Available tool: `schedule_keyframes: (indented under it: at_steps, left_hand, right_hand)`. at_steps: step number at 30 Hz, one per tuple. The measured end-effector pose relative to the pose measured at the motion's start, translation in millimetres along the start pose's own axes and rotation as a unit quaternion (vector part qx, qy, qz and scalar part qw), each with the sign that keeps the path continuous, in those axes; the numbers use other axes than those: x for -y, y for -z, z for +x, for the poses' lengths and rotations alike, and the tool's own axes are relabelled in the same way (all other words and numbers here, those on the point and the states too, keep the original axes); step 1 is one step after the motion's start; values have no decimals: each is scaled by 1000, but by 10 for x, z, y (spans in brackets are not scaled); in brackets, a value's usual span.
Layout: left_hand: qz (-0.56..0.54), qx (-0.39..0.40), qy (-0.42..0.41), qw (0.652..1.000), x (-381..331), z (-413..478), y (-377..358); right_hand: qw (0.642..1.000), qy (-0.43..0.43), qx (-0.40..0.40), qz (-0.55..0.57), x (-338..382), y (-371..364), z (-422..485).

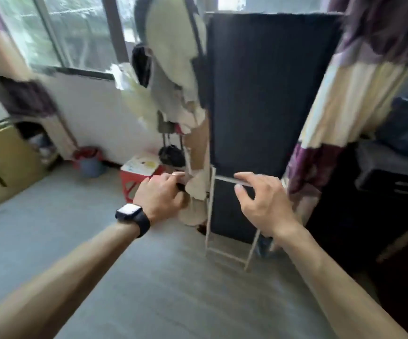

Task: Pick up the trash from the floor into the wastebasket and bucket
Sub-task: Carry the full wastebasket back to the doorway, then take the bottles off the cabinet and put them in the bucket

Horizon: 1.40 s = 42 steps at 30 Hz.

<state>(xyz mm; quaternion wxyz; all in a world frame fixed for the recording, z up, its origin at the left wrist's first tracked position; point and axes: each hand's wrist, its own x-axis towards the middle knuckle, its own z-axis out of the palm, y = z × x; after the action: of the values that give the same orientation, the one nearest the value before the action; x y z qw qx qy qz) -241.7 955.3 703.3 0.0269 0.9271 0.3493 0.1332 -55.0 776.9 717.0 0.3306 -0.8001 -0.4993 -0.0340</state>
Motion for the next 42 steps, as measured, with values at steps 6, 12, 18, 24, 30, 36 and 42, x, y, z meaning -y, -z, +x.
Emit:
schedule_keyframes:
  at_steps: [6,12,18,24,30,36,42]
  left_hand:
    - [41,-73,178,980,2594,-188,877]
    - [68,-83,302,947,4334,-702,1456]
    - [105,-100,392,909,5665,-864,1942]
    - [134,-113,459,871,7133,-633,2245]
    - [145,-150,499,841,8717,-172,2584]
    - [124,-164,550,810,10259,338,2898]
    - [129,-157,558,805,11795,853,2896]
  right_hand:
    - [988,110,57,90,2091,-1440,1238]
    - [967,208,123,80,3642,-2562,1932]
    - [939,298,142,98,5061,-3413,2618]
    - [908,374,149,119,6406,-4493,3471]
    - [892,401,154,144,7500,-5684,4538]
    - [880,420,183,126,8558,-6685,5635]
    - [874,431,183,130,9509,-7730,6566]
